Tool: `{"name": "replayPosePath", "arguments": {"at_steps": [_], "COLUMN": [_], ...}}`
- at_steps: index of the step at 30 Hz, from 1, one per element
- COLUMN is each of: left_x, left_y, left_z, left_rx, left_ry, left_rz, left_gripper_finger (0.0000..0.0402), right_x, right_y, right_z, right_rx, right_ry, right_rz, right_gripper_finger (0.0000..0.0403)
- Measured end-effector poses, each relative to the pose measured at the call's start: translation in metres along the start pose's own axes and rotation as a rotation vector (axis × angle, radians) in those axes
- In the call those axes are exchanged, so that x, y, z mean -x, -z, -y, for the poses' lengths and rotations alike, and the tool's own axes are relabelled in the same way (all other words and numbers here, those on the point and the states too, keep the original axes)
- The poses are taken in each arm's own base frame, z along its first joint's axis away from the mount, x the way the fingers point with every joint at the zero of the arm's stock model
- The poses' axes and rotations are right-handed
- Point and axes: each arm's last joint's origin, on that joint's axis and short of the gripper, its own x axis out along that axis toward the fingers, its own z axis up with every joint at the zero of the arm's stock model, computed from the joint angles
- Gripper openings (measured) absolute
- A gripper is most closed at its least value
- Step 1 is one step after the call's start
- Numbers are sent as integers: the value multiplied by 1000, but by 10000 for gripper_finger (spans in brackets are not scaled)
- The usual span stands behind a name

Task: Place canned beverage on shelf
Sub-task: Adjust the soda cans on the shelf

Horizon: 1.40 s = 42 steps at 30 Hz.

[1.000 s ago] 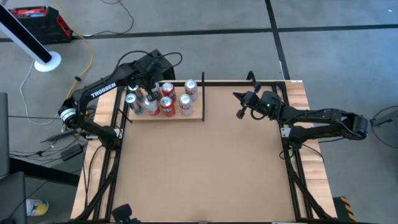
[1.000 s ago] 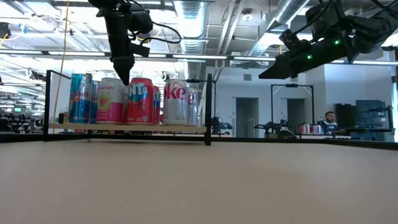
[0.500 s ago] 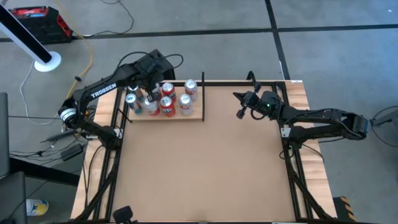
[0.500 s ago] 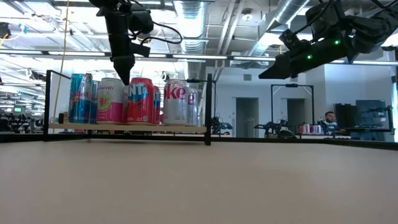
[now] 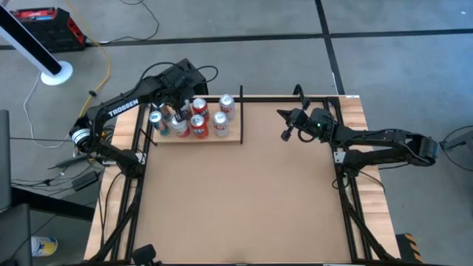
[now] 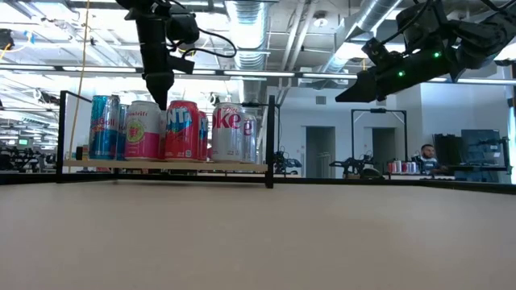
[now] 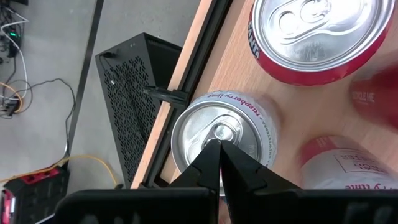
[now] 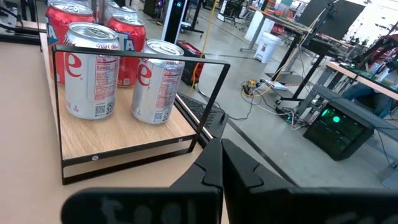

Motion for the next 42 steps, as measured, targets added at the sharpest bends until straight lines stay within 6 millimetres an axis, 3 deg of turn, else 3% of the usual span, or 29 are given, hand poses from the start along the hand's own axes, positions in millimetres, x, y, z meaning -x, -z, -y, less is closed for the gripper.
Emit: {"name": "replayPosePath", "arguments": {"at_steps": [8, 17, 27, 34, 42], "left_x": [3, 24, 40, 48, 48], "left_y": [-5, -21, -35, -31, -27], "left_z": [-3, -7, 28, 50, 52], "left_rx": [15, 52, -52, -146, -154], "left_ry": [-6, 20, 349, 397, 333], "left_rz": [46, 175, 331, 273, 208], "left_gripper_finger": [0, 0, 0, 0, 0], "right_x": [0, 0, 0, 0, 0], "right_y": [0, 0, 0, 0, 0], "right_z": [0, 0, 0, 0, 0], "right_rx": [0, 0, 0, 0, 0], "right_ry": [0, 0, 0, 0, 0], "right_rz": [0, 0, 0, 0, 0], "right_gripper_finger": [21, 21, 21, 21, 21]}}
